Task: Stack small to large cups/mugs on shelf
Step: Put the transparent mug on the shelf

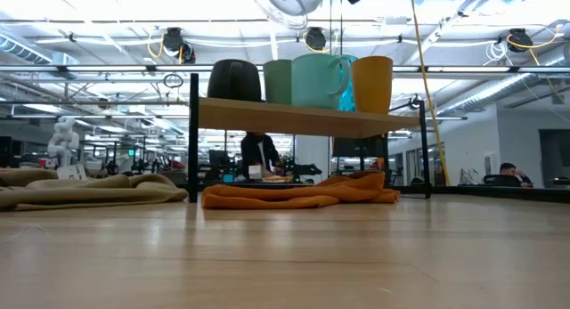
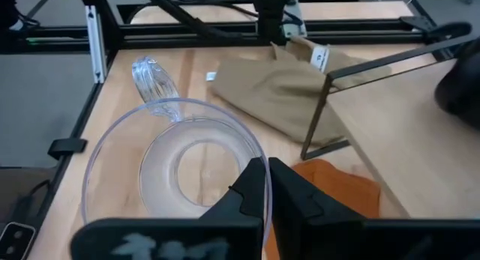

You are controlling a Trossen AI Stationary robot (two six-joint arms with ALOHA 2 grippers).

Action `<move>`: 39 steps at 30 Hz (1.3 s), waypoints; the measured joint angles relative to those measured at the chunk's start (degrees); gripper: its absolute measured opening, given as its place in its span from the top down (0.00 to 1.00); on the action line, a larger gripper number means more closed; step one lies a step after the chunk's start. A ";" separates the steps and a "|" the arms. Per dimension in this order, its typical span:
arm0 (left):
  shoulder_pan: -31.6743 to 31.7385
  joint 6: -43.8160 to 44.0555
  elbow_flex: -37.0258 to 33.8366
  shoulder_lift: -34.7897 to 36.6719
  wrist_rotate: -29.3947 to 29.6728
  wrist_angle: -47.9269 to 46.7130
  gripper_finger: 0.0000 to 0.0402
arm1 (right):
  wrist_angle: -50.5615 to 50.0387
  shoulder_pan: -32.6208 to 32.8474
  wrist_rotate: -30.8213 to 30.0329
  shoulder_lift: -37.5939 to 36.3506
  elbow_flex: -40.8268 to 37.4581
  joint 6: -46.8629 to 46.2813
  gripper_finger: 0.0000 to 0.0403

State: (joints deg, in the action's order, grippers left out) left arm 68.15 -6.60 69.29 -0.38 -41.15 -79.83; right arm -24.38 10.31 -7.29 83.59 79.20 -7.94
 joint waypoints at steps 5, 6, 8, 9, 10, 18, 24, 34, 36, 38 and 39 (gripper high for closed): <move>5.18 1.21 -2.70 -0.46 -9.91 11.06 0.76 | -1.10 0.00 0.04 0.00 0.00 -0.35 1.00; 6.40 1.91 -3.48 -0.85 -13.16 13.88 0.76 | -1.39 -0.02 0.03 0.00 0.00 -0.44 1.00; 9.23 3.16 -5.28 -1.66 -18.18 18.64 0.76 | -1.93 -0.13 0.04 0.00 0.00 -0.63 1.00; 10.70 3.63 -6.19 -2.05 -20.32 20.66 0.76 | -2.16 -0.15 0.04 0.00 0.00 -0.64 1.00; 11.45 4.81 -7.24 -2.49 -21.75 22.99 0.76 | -2.42 -0.17 0.04 0.00 0.00 -0.63 1.00; 11.49 11.93 -15.88 -3.72 -25.25 35.97 0.76 | -3.17 -0.53 0.09 0.00 0.00 -0.47 1.00; 5.23 14.21 -17.02 -8.28 -26.42 44.17 0.76 | -3.43 -1.53 0.07 0.00 -0.02 -2.01 1.00; -11.46 -21.59 -7.76 -20.05 10.14 8.59 0.76 | -1.65 -1.49 -0.04 0.00 -0.02 -4.22 1.00; -16.17 -21.97 -6.61 -21.09 15.77 8.05 0.76 | -1.32 -1.53 -0.11 0.00 -0.02 -4.08 1.00; -20.35 -23.55 -6.18 -21.68 24.44 6.28 0.76 | -1.07 -1.73 -0.11 0.00 -0.02 -3.58 1.00; -21.94 -23.21 -6.19 -21.69 27.72 6.93 0.76 | -0.88 -1.79 -0.11 0.00 -0.02 -3.51 1.00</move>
State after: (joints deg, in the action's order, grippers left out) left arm 46.22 -29.80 63.10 -22.07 -13.43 -72.90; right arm -25.26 8.52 -7.40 83.59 79.18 -11.45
